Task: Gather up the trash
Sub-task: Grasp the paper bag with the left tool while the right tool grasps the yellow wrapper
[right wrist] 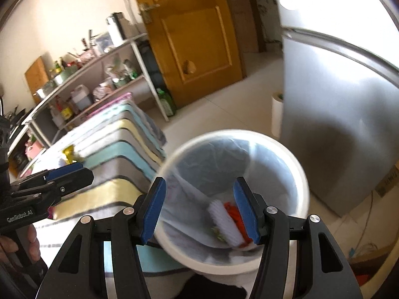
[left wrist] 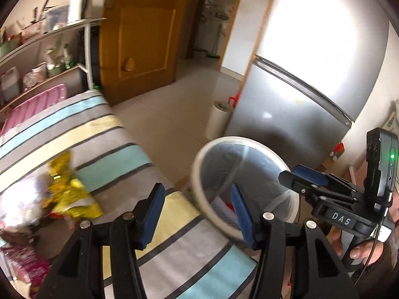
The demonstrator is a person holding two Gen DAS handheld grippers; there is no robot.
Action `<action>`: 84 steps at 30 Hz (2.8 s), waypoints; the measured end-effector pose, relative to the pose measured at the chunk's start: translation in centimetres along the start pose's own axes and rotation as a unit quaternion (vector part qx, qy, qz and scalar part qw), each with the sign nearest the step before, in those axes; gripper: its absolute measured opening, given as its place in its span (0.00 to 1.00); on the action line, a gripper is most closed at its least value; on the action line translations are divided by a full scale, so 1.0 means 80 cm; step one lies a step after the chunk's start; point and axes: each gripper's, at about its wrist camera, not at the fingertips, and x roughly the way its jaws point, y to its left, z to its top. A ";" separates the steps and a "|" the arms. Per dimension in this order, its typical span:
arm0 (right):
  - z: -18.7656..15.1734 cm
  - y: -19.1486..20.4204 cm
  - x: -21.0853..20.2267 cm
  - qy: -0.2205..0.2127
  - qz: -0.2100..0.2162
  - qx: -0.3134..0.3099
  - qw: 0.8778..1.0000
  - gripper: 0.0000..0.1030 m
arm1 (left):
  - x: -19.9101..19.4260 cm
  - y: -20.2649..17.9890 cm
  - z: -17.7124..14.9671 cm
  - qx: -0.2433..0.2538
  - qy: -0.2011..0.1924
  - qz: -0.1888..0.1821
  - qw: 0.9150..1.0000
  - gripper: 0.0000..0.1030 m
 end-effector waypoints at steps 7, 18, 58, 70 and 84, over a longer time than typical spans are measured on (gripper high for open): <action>0.000 0.061 0.014 0.004 0.045 -0.037 0.998 0.56 | -0.048 0.056 -0.013 -0.033 -0.034 0.044 0.998 0.59; -0.008 0.151 0.055 0.025 0.094 -0.093 0.991 0.56 | -0.111 0.146 -0.048 -0.094 -0.061 0.113 0.987 0.61; -0.005 0.287 0.188 0.124 0.140 -0.209 0.960 0.58 | -0.084 0.261 -0.119 -0.195 0.005 0.114 0.974 0.71; -0.007 0.286 0.184 0.122 0.144 -0.209 0.960 0.40 | -0.080 0.255 -0.116 -0.191 0.008 0.099 0.977 0.45; -0.015 0.284 0.171 0.108 0.144 -0.217 0.960 0.31 | -0.106 0.266 -0.131 -0.224 -0.016 0.118 0.967 0.42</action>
